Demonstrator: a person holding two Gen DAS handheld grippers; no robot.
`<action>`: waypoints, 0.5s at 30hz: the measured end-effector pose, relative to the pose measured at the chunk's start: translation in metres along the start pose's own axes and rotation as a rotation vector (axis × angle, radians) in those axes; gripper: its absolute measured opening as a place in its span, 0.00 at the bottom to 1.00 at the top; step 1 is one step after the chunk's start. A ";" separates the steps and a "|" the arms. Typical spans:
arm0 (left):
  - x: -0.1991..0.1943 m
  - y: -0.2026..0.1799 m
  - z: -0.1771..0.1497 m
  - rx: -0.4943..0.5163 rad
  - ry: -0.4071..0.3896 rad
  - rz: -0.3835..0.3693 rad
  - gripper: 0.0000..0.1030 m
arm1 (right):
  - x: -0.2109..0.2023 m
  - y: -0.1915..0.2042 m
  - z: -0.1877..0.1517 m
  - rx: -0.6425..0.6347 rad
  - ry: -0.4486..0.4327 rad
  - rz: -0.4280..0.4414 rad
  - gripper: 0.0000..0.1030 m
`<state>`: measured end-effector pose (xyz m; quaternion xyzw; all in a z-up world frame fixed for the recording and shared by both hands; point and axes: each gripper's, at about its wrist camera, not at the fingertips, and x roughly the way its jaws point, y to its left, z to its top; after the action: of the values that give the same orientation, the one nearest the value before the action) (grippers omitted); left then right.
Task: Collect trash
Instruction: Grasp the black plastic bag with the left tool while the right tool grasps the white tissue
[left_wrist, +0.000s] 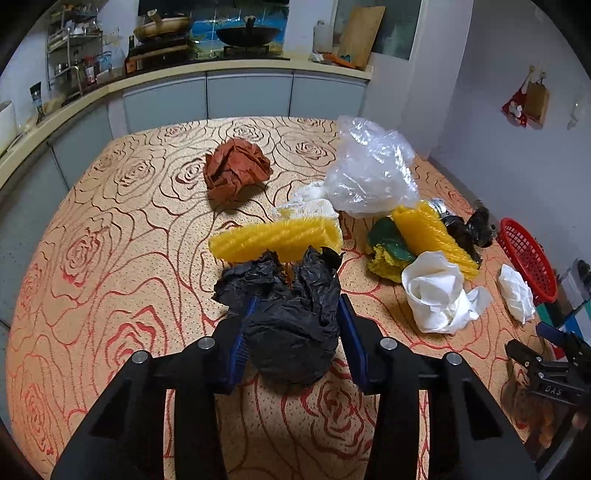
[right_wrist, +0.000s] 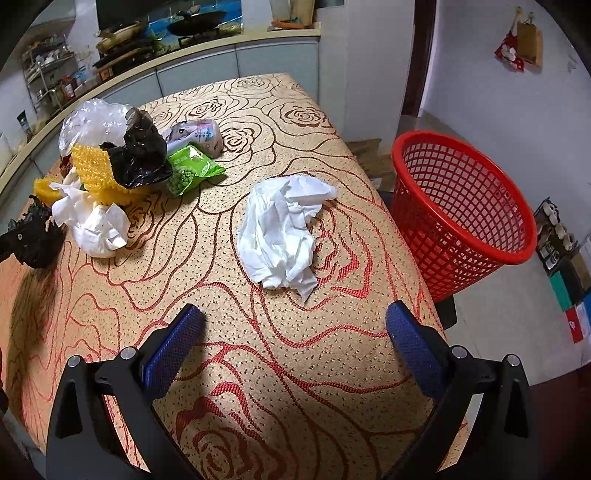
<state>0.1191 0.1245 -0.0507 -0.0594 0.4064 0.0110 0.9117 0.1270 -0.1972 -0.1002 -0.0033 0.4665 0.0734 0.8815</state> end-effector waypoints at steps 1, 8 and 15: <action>-0.003 0.000 0.000 0.003 -0.008 0.005 0.41 | 0.001 -0.001 0.002 0.004 -0.001 0.012 0.95; -0.023 -0.004 -0.004 0.027 -0.066 0.020 0.41 | 0.003 0.000 0.018 -0.020 -0.051 -0.005 0.95; -0.044 -0.002 -0.005 0.028 -0.113 0.008 0.41 | 0.019 0.000 0.036 -0.027 -0.022 0.016 0.63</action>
<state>0.0861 0.1227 -0.0217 -0.0444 0.3546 0.0123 0.9339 0.1672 -0.1923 -0.0950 -0.0108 0.4557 0.0868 0.8858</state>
